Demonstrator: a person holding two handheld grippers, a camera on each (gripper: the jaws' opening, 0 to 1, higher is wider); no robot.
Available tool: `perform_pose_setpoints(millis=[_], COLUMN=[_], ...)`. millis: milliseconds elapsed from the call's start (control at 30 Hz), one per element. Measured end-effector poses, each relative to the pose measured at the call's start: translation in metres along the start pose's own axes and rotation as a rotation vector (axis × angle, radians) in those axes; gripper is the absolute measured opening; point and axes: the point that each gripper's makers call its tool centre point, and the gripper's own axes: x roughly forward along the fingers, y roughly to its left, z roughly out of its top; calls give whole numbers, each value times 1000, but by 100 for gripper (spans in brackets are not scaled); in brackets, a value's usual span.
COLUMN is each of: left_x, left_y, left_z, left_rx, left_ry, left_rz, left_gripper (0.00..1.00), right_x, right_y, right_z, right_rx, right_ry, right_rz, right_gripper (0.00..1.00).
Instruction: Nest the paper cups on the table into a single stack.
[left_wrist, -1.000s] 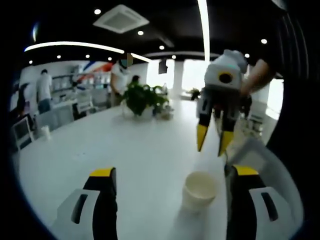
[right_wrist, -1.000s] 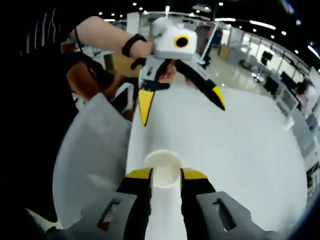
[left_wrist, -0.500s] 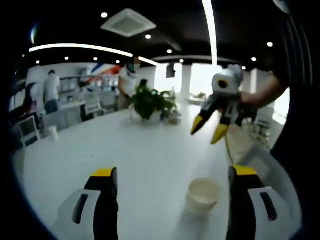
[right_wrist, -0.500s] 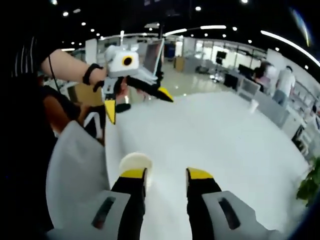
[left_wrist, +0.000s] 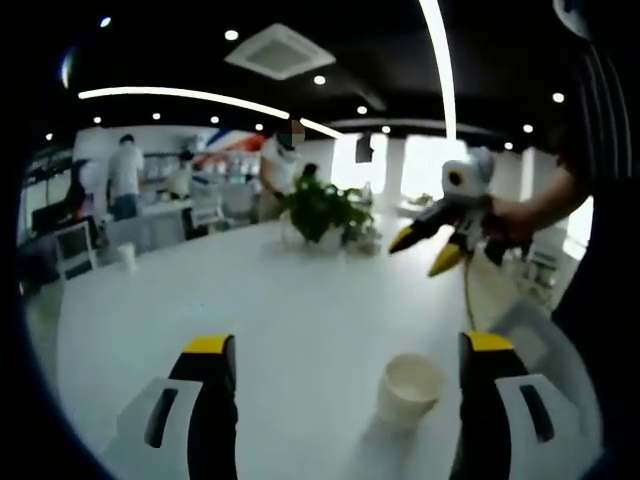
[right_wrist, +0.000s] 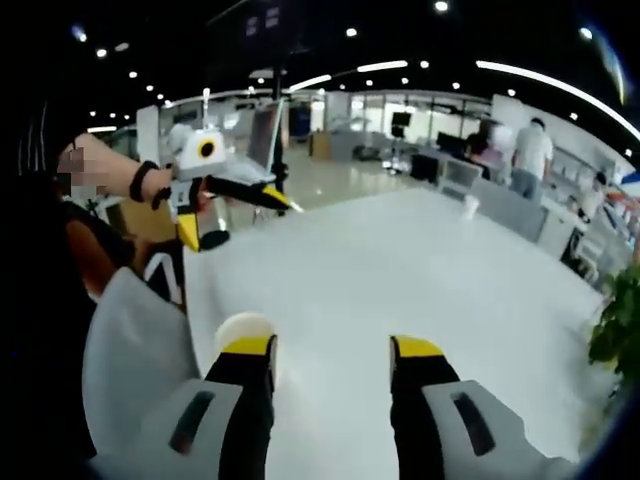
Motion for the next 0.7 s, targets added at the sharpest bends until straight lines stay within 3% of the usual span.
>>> perform_pose_setpoints(millis=[233,400,700], left_x=[-3,-4,-2], left_y=[0,-4,-20], left_z=[-3,-16,-45], left_rx=[1,8,27], left_ry=[4,28,92], left_rz=[2,-7,-56], left_gripper=[91,90,89], right_x=[-1,4,12], right_y=[2,13,34], right_z=[-7,-15,-33], right_rx=[0,-4,-47], right_ry=[4,14,54], right_rz=[10,39,89], right_gripper=[47,53,54])
